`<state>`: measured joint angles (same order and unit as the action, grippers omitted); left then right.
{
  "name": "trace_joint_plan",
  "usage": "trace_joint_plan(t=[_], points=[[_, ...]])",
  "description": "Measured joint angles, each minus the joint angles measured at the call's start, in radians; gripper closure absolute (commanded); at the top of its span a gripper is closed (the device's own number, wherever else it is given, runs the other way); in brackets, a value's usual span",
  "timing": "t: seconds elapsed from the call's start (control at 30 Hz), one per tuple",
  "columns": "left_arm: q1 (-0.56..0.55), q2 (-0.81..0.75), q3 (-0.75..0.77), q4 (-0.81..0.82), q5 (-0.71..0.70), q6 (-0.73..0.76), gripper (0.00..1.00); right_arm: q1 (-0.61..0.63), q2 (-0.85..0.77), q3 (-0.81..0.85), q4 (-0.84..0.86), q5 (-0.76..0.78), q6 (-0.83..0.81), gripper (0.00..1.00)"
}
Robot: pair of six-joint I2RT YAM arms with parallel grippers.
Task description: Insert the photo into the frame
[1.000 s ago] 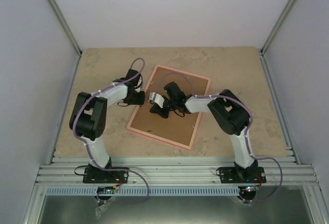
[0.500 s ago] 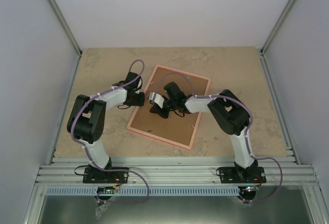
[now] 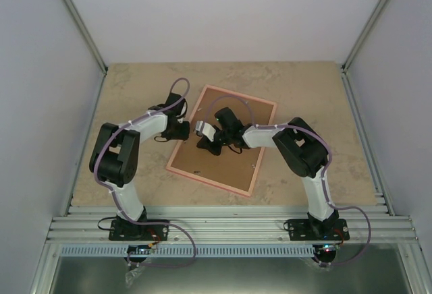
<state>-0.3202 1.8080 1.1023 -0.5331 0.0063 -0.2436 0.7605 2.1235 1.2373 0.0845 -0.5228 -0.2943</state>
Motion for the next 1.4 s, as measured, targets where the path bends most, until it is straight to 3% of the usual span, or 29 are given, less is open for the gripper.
trace_joint_plan(t=[0.1,0.67,0.83,1.1,1.4], points=[[0.002,0.0,0.002,-0.015,-0.006,-0.01,0.51,0.0,0.0,0.002,-0.003,0.0,0.0,0.94],[0.011,-0.034,-0.029,-0.081,0.012,-0.051,0.43,-0.002,0.002,0.006,-0.01,0.002,0.005,0.95],[0.013,-0.036,-0.031,-0.084,0.016,-0.066,0.45,-0.005,0.004,0.008,-0.01,-0.002,0.008,0.96],[0.036,0.0,0.04,-0.177,0.07,-0.068,0.36,-0.006,0.004,0.008,-0.01,-0.01,0.003,0.95],[0.124,-0.005,0.13,-0.164,0.124,-0.014,0.3,-0.029,-0.018,-0.007,-0.043,-0.062,-0.06,0.84]])
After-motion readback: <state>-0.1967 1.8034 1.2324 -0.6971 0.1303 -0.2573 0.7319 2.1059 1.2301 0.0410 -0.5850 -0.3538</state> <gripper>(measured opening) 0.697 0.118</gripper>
